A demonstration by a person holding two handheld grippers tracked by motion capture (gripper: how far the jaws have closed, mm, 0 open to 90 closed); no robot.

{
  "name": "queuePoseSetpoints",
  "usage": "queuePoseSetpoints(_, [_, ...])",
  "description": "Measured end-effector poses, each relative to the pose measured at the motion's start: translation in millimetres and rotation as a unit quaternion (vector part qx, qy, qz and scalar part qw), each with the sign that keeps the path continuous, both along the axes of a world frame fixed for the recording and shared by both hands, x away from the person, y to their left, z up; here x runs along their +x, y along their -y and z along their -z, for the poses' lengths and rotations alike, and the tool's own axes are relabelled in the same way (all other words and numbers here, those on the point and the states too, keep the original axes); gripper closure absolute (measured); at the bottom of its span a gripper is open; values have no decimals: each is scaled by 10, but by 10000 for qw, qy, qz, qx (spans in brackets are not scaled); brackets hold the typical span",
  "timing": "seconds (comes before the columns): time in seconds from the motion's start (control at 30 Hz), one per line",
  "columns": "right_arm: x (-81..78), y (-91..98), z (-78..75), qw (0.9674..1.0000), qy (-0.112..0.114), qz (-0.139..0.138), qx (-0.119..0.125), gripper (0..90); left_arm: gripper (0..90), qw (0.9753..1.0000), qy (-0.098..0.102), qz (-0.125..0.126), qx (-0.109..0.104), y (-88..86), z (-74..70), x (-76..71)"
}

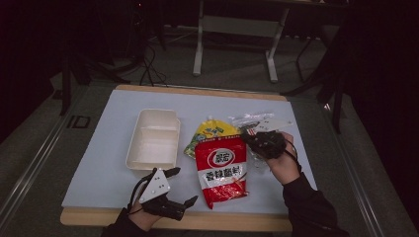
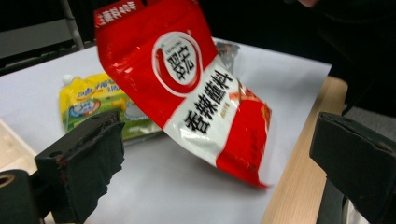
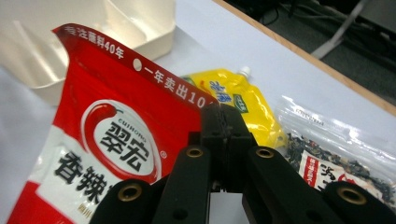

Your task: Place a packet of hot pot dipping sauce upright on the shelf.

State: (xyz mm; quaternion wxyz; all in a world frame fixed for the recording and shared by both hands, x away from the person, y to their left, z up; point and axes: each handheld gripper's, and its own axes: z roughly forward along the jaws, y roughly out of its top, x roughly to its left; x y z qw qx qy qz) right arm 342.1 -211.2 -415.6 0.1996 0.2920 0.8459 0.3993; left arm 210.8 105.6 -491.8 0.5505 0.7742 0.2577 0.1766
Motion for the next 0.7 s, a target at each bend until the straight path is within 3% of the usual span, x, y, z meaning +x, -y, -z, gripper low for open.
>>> queuePoseSetpoints(0.13, [-161,23,-122,9997,180,-146,39,900,51,10000,-46,-25,27,44,-47,70])
queuePoseSetpoints(0.27, [-297,45,-216,9992,297,-254,33,900,60,9997,-130,-85,187,96,-72,166])
queuePoseSetpoints(0.47, [-463,96,-296,9983,440,-377,106,900,116,9993,-272,-157,179,177,-63,307])
queuePoseSetpoints(0.7, [-596,147,-380,9972,507,-500,238,900,166,9992,-347,18,200,334,-85,435])
